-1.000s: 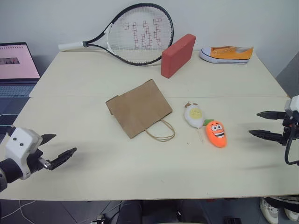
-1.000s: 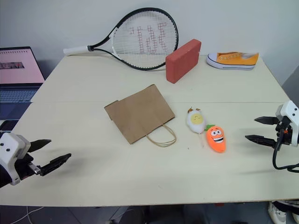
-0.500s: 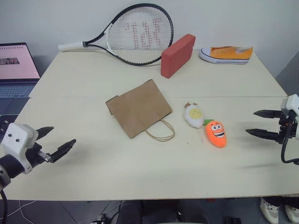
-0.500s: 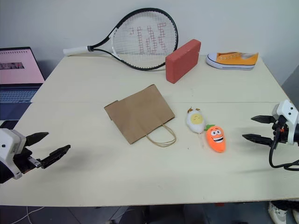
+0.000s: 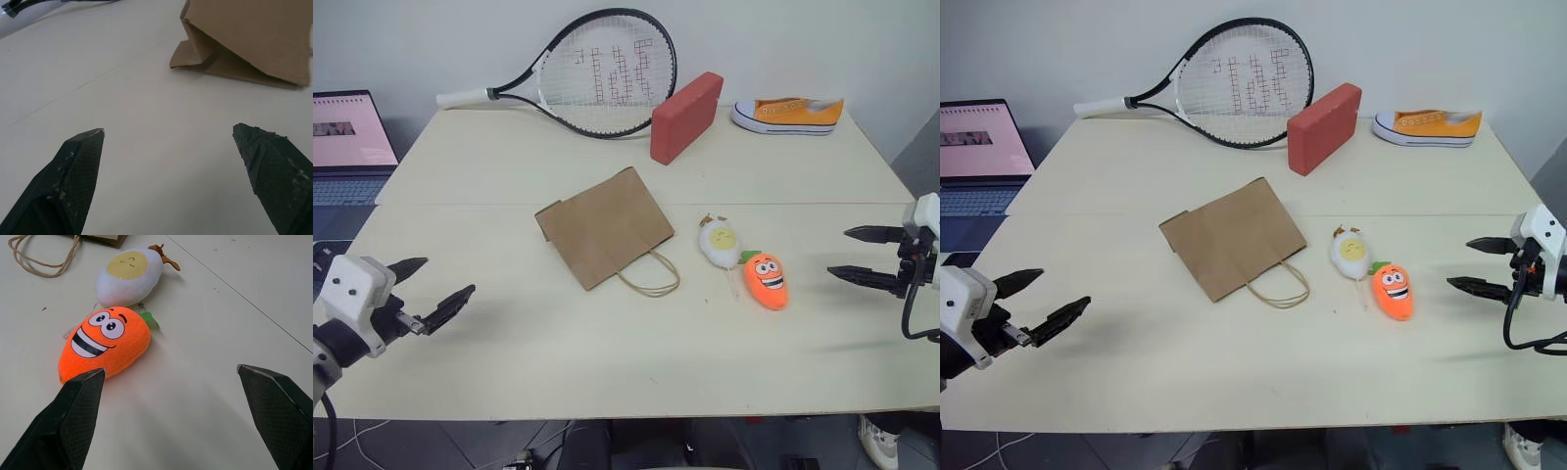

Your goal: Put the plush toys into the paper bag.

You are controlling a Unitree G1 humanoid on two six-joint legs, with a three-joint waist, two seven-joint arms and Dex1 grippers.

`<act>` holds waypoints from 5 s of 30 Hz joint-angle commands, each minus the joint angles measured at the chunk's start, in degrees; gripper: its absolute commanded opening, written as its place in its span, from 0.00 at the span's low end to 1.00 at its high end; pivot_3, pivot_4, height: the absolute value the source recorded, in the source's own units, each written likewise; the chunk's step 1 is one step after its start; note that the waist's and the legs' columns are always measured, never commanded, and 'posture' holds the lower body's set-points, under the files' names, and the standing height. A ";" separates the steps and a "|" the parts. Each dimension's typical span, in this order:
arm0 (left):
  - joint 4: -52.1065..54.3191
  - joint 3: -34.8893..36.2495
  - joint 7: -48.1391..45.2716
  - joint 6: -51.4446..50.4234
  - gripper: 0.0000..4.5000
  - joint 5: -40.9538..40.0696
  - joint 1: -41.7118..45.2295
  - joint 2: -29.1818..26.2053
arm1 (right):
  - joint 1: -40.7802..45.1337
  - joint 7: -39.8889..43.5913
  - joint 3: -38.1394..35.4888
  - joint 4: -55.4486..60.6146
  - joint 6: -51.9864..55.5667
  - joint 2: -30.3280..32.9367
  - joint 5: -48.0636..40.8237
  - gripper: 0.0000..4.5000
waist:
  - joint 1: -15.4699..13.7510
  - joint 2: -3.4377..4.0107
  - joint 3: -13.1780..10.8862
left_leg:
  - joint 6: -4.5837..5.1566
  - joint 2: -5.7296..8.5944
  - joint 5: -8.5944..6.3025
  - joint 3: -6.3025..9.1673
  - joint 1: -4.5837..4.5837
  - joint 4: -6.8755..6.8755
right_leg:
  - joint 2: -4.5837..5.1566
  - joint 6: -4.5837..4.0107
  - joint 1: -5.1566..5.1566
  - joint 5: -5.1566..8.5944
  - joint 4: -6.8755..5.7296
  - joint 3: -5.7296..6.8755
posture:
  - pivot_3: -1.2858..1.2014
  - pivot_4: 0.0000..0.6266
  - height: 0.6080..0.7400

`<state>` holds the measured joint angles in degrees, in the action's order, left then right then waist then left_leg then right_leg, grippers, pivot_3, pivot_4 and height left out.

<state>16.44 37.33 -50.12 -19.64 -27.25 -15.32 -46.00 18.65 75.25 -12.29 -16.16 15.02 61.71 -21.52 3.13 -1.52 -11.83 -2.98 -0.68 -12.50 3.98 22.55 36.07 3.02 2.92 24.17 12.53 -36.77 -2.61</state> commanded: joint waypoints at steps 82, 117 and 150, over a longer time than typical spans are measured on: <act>-26.26 -56.93 -3.73 15.86 0.37 26.21 45.38 25.60 | -21.80 -21.43 -8.37 58.91 23.19 -6.61 -25.32 1.00 | -1.61 -0.13 0.10 | 0.01 0.14 0.01 0.37 0.38 0.79 | -0.08 0.64 -0.15 -0.38 -0.08 0.01 | 0.52 0.24 1.00; -6.42 -41.96 -8.76 -19.73 0.00 -5.60 49.96 22.31 | -3.67 -43.88 24.69 40.28 20.31 -36.69 -4.26 0.41 | -1.27 -0.16 0.10 | 0.01 0.11 0.01 0.57 0.39 0.74 | -0.20 0.64 -0.12 -0.39 -0.13 0.06 | 0.52 0.24 1.00; -10.01 -30.90 1.53 -23.68 0.00 -13.86 61.58 20.86 | 5.90 -58.75 28.00 -0.92 -0.55 -63.30 19.94 0.01 | -0.51 -0.15 0.13 | 0.00 -0.02 0.01 0.75 0.26 0.56 | -0.47 0.81 -0.13 -0.57 -0.21 0.05 | 0.52 0.24 1.00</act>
<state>5.68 4.65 -48.17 -44.67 -40.60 43.54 -24.01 25.58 16.97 15.33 -15.77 12.47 -1.29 -2.49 2.62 -1.67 -11.69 -2.98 -0.71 -12.49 4.73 22.80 36.62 2.55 3.72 24.03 11.97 -36.97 -2.57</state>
